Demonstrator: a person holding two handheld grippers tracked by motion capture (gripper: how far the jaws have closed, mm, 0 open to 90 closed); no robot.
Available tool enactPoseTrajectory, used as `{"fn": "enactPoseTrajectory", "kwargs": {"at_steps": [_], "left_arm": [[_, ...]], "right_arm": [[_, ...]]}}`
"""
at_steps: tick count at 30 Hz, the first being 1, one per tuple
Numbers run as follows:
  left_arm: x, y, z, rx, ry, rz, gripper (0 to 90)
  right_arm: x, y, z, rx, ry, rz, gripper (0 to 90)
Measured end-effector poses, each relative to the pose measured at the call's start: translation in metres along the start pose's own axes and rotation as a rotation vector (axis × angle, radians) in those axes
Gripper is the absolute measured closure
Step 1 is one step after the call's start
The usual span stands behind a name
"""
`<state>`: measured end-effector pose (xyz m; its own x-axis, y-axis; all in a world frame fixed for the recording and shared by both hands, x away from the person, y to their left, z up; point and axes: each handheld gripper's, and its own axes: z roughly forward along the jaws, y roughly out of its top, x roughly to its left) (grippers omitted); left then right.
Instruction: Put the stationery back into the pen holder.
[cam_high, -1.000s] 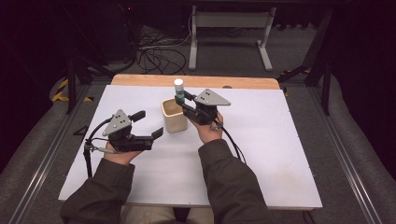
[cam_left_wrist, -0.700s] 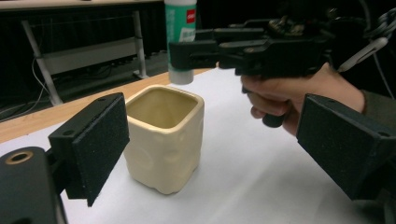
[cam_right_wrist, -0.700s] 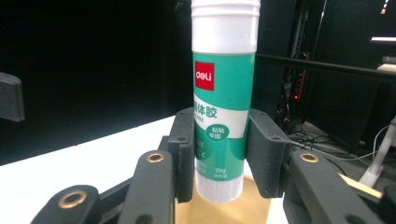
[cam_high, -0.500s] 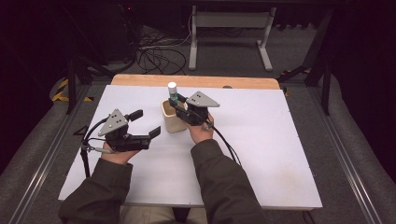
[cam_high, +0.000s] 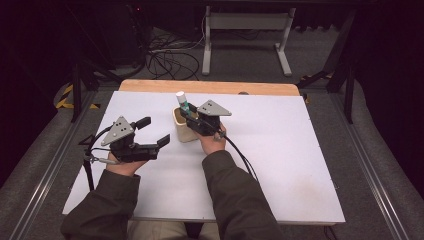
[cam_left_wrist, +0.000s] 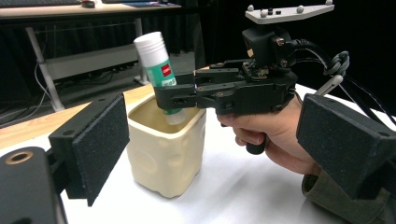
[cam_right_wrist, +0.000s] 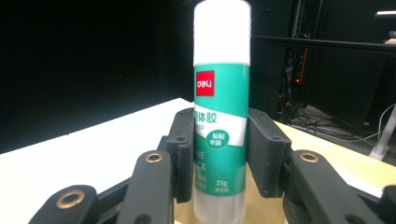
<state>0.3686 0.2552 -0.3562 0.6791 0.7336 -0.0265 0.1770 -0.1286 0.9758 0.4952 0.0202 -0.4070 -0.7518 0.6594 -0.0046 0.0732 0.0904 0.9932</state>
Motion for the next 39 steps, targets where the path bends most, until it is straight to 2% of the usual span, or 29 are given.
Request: {"fn": "enactPoseTrajectory", "kwargs": {"at_steps": [14,21,27,34,39], "left_arm": [[0.0,0.0,0.0,0.0,0.004,0.001,10.6],[0.001,-0.001,0.0,0.002,0.007,-0.002,10.7],[0.003,-0.001,0.0,0.01,0.011,-0.002,10.8],[0.002,-0.001,0.0,0.006,0.009,-0.006,10.9],[0.003,-0.001,0.0,0.01,0.01,-0.004,10.9]], "right_arm": [[-0.004,-0.002,0.003,0.026,-0.026,-0.006,65.5],[-0.006,-0.008,0.011,0.048,-0.028,-0.012,65.5],[-0.006,-0.011,0.015,0.079,-0.021,-0.03,65.5],[-0.005,-0.007,0.017,0.129,-0.005,-0.043,65.3],[-0.002,-0.002,0.022,0.176,0.0,-0.082,64.9]]}}
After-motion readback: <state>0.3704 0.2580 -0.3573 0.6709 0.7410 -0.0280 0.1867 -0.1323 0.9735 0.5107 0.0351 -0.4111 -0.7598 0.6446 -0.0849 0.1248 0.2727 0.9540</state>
